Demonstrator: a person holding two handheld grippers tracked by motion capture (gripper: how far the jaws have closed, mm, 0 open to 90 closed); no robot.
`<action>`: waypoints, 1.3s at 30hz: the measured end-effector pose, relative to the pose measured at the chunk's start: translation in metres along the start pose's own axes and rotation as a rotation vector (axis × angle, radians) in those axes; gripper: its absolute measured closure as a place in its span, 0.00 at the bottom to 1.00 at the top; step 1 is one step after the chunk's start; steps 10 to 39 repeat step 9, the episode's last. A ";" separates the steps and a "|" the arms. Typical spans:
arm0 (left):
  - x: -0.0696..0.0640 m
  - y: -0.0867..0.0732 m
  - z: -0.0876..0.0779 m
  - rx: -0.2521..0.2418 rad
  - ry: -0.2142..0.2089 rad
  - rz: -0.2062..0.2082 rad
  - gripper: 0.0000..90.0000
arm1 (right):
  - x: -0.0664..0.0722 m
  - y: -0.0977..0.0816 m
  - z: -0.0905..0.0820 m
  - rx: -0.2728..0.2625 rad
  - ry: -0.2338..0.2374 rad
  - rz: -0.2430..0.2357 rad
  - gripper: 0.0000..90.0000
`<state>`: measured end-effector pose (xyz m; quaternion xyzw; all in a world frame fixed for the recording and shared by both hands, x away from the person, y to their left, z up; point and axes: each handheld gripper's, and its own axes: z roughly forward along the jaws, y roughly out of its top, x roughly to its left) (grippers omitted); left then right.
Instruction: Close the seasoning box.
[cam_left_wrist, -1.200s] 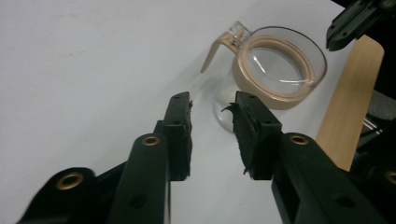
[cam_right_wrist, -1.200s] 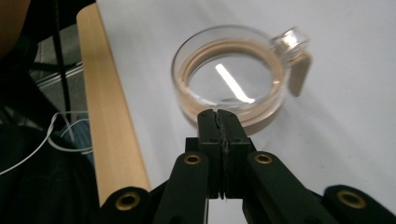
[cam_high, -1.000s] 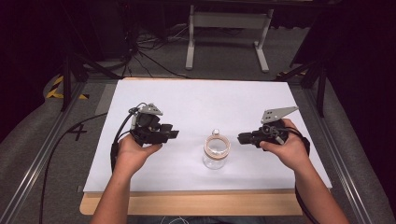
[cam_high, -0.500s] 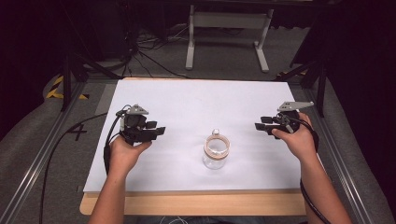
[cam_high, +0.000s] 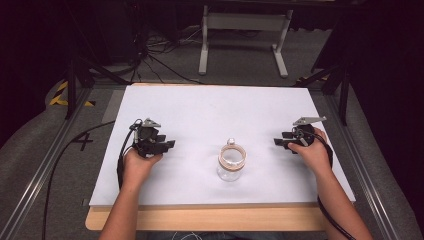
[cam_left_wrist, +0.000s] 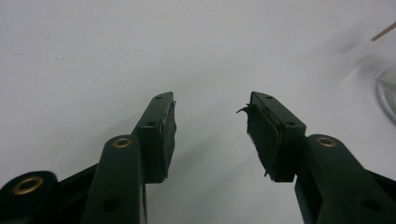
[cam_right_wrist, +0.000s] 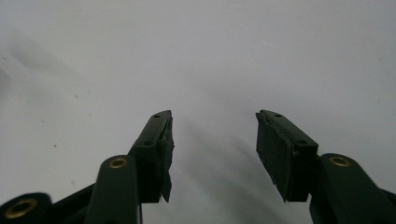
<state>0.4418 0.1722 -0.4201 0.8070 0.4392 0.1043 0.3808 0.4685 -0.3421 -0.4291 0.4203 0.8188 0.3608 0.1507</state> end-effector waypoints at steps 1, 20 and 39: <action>0.000 -0.001 0.002 0.000 -0.005 -0.007 0.58 | 0.000 -0.002 0.002 0.005 0.002 0.004 0.51; -0.001 -0.006 0.010 -0.013 0.036 -0.002 0.52 | 0.006 0.000 0.006 -0.040 0.023 -0.002 0.49; -0.001 -0.006 0.010 -0.013 0.036 -0.002 0.52 | 0.006 0.000 0.006 -0.040 0.023 -0.002 0.49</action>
